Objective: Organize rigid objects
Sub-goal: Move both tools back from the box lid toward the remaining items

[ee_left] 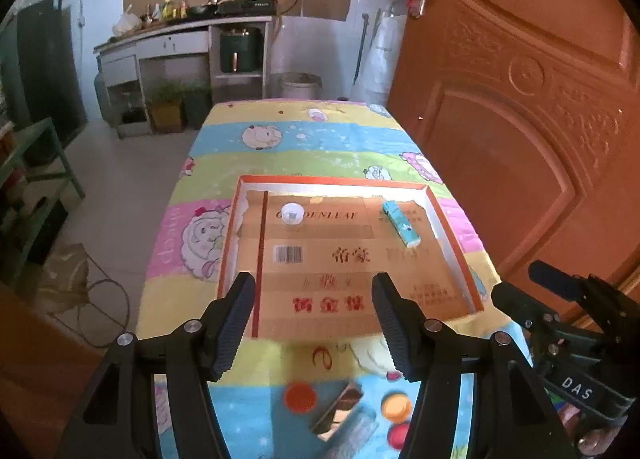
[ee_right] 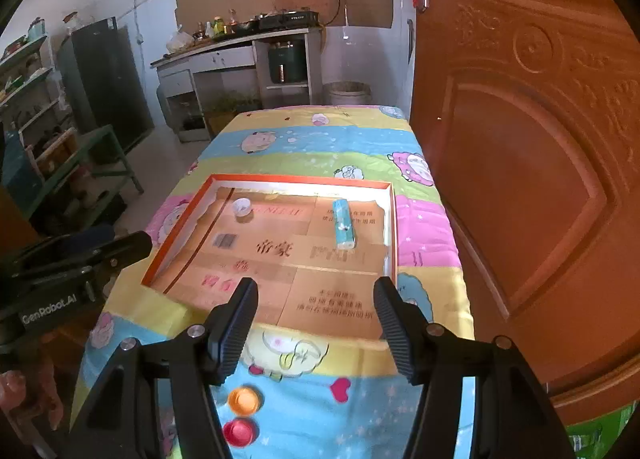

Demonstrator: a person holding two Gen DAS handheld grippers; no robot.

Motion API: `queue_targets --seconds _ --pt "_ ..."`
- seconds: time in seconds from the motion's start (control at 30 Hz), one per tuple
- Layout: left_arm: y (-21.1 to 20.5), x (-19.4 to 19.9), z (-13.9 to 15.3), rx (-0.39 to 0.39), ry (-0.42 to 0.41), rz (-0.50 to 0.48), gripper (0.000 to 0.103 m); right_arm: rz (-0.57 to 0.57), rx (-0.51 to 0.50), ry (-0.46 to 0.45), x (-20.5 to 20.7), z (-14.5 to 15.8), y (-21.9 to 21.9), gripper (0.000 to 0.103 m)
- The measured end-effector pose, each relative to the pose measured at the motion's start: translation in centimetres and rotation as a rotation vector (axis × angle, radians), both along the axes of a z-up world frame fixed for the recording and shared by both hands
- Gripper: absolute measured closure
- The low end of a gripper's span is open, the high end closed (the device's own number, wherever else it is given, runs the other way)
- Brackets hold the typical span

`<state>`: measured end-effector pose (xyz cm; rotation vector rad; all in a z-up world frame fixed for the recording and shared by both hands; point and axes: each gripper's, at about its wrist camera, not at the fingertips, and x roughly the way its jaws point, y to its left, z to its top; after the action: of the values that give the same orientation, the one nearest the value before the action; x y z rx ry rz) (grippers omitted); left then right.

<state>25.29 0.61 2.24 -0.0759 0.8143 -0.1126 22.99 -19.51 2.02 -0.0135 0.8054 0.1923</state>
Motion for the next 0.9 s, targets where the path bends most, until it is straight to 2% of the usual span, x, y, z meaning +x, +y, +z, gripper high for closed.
queue_targets --seconds 0.2,0.53,0.9 --pt "0.3 -4.6 0.6 -0.006 -0.030 0.005 0.041 0.005 -0.005 -0.023 -3.5 0.5 0.1 0.043" --pt "1.5 -12.3 0.0 -0.008 -0.074 0.025 0.041 -0.003 0.023 -0.064 -9.8 0.2 0.6 0.043" --pt "2.2 -18.1 -0.7 0.007 -0.099 0.018 0.041 -0.016 0.020 -0.080 -15.2 -0.9 1.3 0.043"
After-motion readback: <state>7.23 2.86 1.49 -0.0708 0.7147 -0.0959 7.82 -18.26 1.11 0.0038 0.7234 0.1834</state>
